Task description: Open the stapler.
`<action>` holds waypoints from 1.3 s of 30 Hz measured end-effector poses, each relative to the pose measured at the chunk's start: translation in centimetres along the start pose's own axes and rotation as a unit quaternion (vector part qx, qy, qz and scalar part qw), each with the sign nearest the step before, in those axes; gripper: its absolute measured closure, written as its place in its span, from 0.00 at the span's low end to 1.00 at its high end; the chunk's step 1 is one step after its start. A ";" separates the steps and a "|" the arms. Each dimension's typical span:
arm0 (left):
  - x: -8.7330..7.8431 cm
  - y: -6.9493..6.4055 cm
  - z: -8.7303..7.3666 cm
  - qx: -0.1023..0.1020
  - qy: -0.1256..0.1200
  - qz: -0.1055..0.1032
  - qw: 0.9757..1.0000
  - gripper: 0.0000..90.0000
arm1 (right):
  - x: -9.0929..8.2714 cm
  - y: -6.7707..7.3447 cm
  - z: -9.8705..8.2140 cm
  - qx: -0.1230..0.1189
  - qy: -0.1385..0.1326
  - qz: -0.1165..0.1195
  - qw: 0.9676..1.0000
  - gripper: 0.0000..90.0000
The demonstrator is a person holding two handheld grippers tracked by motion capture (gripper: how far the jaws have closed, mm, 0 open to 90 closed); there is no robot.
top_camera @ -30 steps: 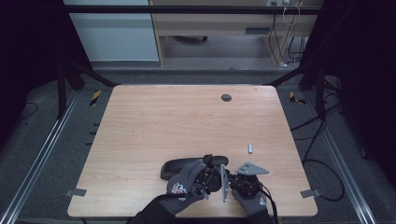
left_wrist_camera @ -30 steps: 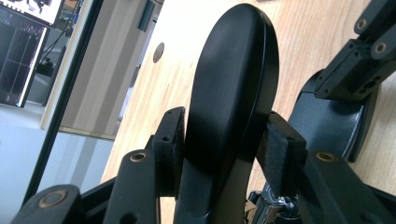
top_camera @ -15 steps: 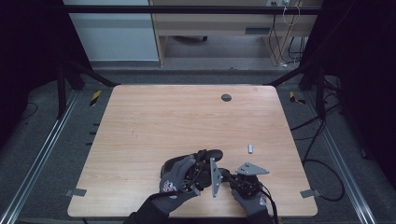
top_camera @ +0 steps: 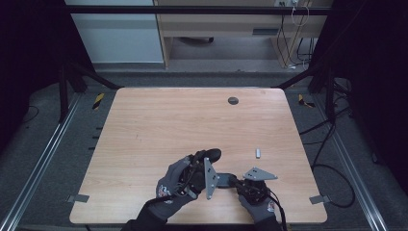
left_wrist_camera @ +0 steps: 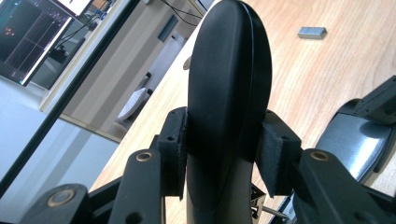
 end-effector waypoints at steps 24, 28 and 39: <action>-2.3 4.2 -2.1 -0.099 -0.021 0.010 0.995 0.65 | 0.0 0.0 0.0 -0.004 0.000 -0.001 1.000 1.00; -2.4 4.4 -2.2 -0.105 -0.021 0.011 0.994 0.65 | 0.0 0.0 0.0 -0.003 0.000 -0.001 1.000 1.00; -3.1 5.8 -3.4 -0.145 -0.027 0.015 0.989 0.65 | 0.0 0.0 0.0 -0.005 0.000 -0.001 1.000 1.00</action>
Point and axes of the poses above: each handheld gripper's, and its own axes: x roughly forward along the jaws, z roughly out of its top, y roughly to its left, the point moved 4 cm from there along x, roughly forward along the jaws, and after that the axes turned 6 degrees about z, right-handed, at the moved point
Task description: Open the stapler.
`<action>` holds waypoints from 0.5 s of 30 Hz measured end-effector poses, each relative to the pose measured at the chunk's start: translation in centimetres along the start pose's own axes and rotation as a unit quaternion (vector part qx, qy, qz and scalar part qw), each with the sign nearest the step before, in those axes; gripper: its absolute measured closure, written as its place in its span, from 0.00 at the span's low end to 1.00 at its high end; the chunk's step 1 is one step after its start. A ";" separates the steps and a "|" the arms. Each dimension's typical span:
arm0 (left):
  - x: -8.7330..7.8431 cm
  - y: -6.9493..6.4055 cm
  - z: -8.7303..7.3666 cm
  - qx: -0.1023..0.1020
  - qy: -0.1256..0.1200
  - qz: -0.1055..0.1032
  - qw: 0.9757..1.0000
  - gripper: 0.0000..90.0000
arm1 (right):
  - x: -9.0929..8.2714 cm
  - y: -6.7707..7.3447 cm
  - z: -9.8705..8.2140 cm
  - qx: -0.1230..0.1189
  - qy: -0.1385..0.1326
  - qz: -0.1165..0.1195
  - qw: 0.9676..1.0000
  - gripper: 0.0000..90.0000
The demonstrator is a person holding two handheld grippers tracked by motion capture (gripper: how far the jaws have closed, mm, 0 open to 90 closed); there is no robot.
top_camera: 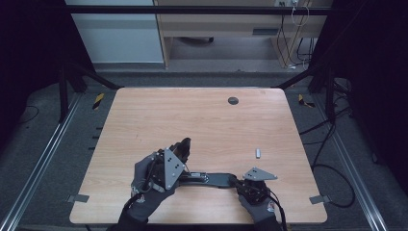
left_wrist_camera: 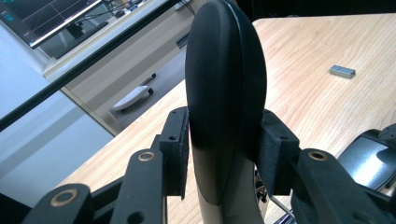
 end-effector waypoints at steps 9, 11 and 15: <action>-0.4 0.8 -0.5 -0.021 -0.005 0.004 1.000 0.65 | 0.0 0.1 0.0 0.002 -0.001 0.003 1.000 1.00; -0.5 0.9 -0.6 -0.025 -0.006 0.006 1.000 0.65 | 0.1 0.0 0.0 -0.001 -0.001 0.002 1.000 1.00; -0.7 1.3 -0.9 -0.038 -0.008 0.007 0.999 0.65 | 0.1 0.1 0.0 0.000 -0.001 0.002 1.000 1.00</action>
Point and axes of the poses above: each handheld gripper's, and its own axes: x roughly forward along the jaws, z roughly out of its top, y roughly to its left, the point moved 4 cm from there along x, roughly forward along the jaws, and after that the axes turned 6 degrees about z, right-handed, at the moved point
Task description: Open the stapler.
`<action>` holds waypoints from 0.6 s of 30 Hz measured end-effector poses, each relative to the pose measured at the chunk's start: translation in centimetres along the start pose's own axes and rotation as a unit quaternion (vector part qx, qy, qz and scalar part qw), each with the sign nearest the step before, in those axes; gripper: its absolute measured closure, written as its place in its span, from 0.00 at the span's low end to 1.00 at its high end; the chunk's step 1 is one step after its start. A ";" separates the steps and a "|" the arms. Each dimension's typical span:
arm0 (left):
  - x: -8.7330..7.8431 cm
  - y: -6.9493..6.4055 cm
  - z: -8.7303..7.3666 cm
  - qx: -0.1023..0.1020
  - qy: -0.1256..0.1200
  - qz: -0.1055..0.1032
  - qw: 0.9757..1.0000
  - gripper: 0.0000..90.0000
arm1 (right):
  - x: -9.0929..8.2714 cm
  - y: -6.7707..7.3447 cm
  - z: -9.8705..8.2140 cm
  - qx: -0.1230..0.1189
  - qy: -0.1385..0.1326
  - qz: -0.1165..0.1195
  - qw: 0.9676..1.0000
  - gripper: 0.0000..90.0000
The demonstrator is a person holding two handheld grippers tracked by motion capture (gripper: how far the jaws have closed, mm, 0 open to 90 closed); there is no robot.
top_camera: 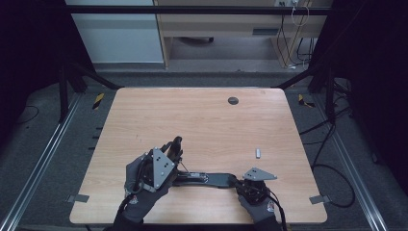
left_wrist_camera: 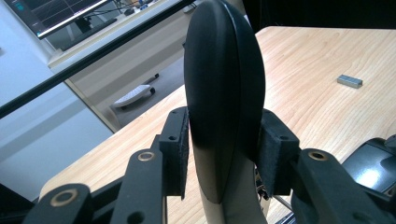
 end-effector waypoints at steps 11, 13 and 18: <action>-0.7 1.3 -0.8 -0.026 -0.002 0.005 1.000 0.65 | 0.1 0.1 0.0 -0.001 0.002 0.001 1.000 1.00; -0.8 1.6 -0.9 -0.028 0.001 0.011 1.000 0.65 | 0.1 0.1 0.1 -0.002 0.001 0.000 1.000 1.00; -1.2 2.7 -1.5 -0.049 0.002 0.014 0.999 0.64 | 0.1 0.1 0.1 0.000 0.001 0.001 1.000 1.00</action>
Point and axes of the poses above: each handheld gripper's, and its own axes: x roughly forward along the jaws, z roughly out of its top, y roughly to its left, the point moved 4 cm from there along x, roughly forward along the jaws, and after that the axes turned 6 degrees about z, right-handed, at the moved point
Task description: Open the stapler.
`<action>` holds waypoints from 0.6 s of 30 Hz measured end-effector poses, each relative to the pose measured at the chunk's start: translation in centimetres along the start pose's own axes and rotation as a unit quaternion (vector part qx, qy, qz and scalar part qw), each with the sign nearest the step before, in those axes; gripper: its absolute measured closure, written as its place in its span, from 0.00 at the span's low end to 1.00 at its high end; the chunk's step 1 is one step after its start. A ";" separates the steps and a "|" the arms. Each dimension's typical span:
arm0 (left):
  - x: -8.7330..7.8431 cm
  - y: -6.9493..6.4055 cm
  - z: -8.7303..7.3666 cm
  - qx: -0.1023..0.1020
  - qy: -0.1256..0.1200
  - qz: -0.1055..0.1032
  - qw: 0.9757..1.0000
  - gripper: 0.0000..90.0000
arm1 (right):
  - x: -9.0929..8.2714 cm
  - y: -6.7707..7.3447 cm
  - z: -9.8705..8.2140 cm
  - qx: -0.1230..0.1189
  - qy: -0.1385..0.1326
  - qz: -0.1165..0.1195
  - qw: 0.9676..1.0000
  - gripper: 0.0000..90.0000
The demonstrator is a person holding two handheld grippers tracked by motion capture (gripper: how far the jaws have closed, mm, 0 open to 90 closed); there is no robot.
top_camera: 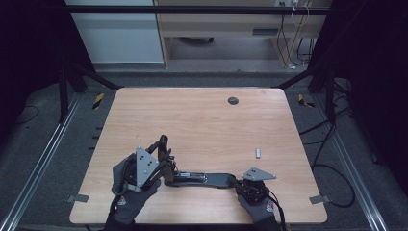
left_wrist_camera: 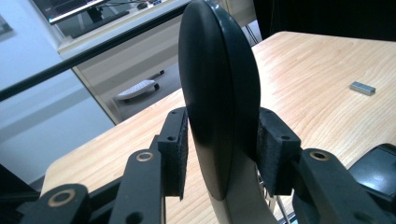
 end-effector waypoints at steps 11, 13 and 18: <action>-0.8 2.9 -1.9 -0.055 0.009 0.016 0.998 0.62 | 0.0 0.0 0.0 0.000 0.000 0.000 1.000 1.00; -0.9 3.2 -2.2 -0.063 0.010 0.016 0.998 0.62 | 0.0 0.0 0.0 0.000 0.000 0.000 1.000 1.00; -1.2 4.2 -3.3 -0.092 0.008 0.015 0.996 0.61 | 0.0 0.0 0.0 0.000 -0.001 0.001 1.000 1.00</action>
Point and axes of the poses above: each handheld gripper's, and its own axes: x roughly forward along the jaws, z roughly out of its top, y roughly to its left, the point moved 4 cm from there along x, roughly forward along the jaws, and after that the axes turned 6 degrees about z, right-handed, at the moved point
